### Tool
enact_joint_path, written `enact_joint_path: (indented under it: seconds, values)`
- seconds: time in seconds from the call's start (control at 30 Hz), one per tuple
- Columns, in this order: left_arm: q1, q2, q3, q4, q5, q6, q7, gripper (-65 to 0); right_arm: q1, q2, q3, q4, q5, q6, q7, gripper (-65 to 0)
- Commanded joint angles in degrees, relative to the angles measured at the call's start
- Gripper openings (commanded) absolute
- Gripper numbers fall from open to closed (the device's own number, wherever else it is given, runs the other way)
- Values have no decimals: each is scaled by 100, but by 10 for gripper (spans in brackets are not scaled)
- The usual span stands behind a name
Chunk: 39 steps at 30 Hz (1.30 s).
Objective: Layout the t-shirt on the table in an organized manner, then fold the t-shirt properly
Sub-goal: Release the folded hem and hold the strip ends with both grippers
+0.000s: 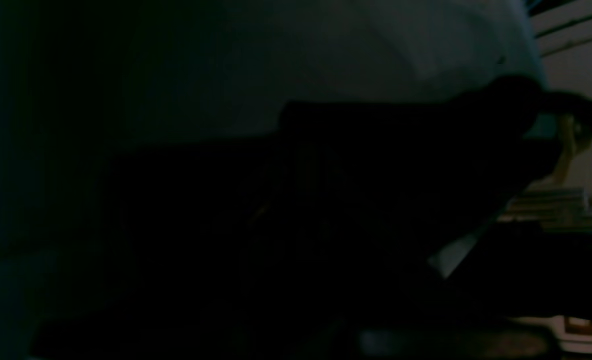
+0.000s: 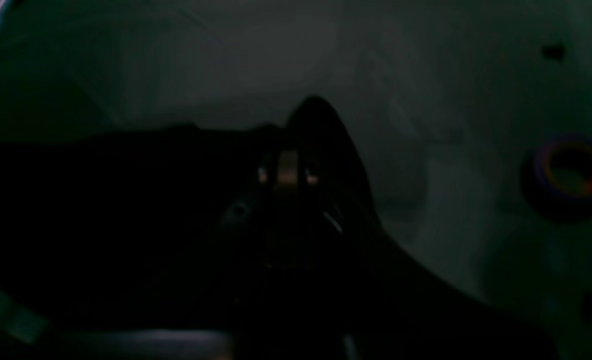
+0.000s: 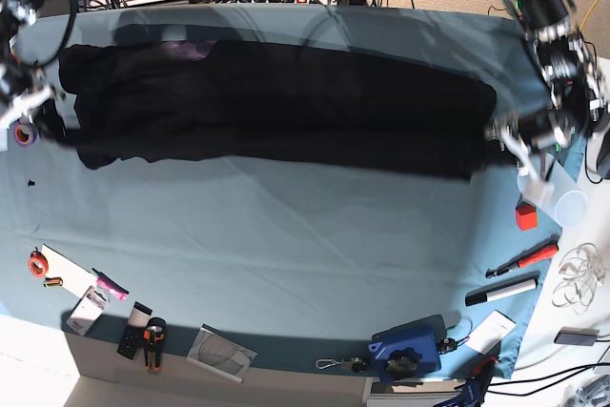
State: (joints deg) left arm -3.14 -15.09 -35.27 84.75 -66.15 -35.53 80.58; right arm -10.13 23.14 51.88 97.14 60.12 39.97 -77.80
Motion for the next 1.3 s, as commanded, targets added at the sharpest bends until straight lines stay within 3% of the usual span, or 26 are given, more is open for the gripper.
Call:
enact_joint_path:
  seconds: [0.0,0.27,0.47,0.57,0.63,0.67,0.87,1.13,1.27]
  values:
    - [-11,-81,-17,94,-160,2,-58,-650,-90,144,125,90,114,3,85,-650]
    - [317,-79,-17,94,-157,9,-58,-650,-933,-24,452,90,111,3,144,-650]
    - [315,-79,-13,94,168,-168,-58,-643,-973,-337,378,90,114,3,94,-650]
    - [317,-81,-13,94,396,-157,-58,-408,-973,-356,245,90,116,3,-220,-646]
    - [313,-81,-13,94,577,-142,-105,-318,-979,-356,140,90,116,3,-220,-538]
    - [310,-81,-13,96,627,-146,-173,-306,-988,-358,85,90,118,3,-220,-496]
    - [306,-81,-13,122,787,-186,-221,-306,-986,-358,-173,90,114,3,-220,-471]
    - [208,-76,-11,999,2033,-179,-393,-307,-986,-358,-181,90,114,3,-220,-471]
    - [236,-59,-11,1119,2168,317,-396,-306,-986,-361,-181,90,114,3,-220,-471]
